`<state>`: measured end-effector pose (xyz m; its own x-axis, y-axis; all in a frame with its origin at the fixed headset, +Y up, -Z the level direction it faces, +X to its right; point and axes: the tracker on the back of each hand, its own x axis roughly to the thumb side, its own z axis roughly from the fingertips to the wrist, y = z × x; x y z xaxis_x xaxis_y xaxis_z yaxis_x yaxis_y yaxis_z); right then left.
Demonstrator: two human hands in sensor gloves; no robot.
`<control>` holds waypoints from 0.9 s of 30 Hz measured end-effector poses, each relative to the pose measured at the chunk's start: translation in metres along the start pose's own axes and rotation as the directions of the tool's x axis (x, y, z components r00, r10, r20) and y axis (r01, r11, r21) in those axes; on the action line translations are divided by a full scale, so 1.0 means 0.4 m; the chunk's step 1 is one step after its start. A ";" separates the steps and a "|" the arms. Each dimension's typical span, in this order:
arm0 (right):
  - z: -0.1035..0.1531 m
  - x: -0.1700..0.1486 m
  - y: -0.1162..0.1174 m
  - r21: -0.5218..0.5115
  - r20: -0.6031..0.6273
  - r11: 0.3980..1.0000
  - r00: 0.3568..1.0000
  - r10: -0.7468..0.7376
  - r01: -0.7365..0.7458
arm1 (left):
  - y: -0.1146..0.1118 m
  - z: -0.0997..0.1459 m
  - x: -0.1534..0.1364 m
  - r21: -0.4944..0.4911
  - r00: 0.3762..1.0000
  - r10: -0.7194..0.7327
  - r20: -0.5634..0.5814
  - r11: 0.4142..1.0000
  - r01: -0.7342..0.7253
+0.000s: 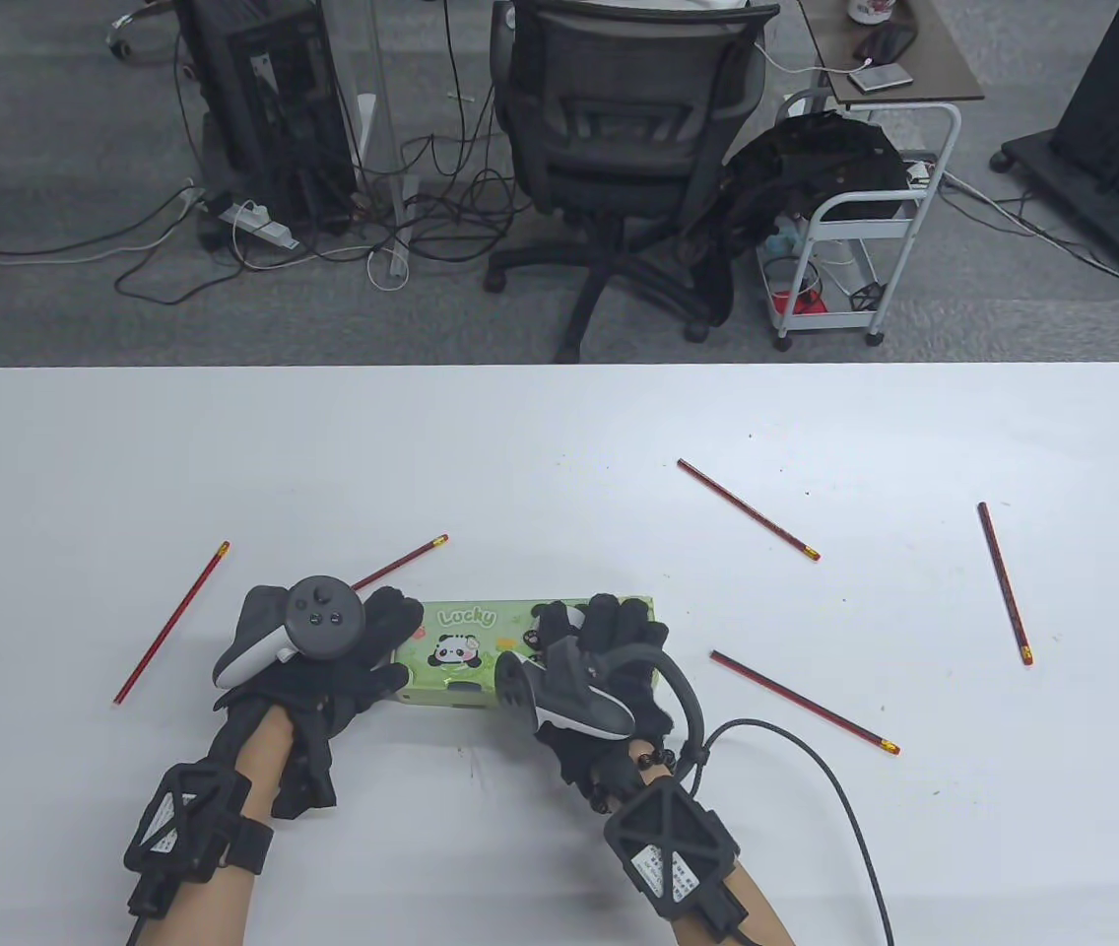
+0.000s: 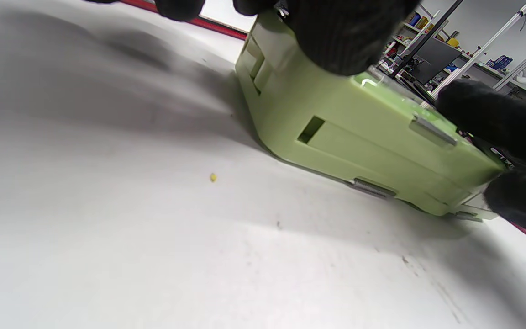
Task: Organize multifunction pencil case
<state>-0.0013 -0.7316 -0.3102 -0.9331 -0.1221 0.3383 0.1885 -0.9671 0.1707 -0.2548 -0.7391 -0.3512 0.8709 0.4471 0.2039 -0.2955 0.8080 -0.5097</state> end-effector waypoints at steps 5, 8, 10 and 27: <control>0.023 -0.059 -0.015 -0.066 0.011 0.997 0.999 -0.051 0.051 | 0.000 0.000 0.000 0.000 1.000 -0.001 -0.002 1.000 0.001; 0.043 -0.096 -0.023 -0.108 0.009 0.992 0.997 -0.073 0.073 | 0.000 0.000 0.000 0.000 1.000 0.000 -0.003 1.000 0.000; 0.057 -0.132 -0.028 -0.129 -0.002 0.988 0.997 -0.081 0.080 | 0.000 0.000 0.001 0.001 1.000 -0.001 -0.003 1.000 0.001; 0.140 -0.368 -0.021 -0.163 -0.078 0.960 0.967 -0.243 0.229 | 0.017 0.009 0.071 0.001 0.995 -0.095 0.035 0.995 0.095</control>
<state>0.1515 -0.6931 -0.3095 -0.9718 0.1001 0.2137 -0.0823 -0.9925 0.0905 -0.2335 -0.7196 -0.3458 0.8807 0.3817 0.2807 -0.2118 0.8471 -0.4873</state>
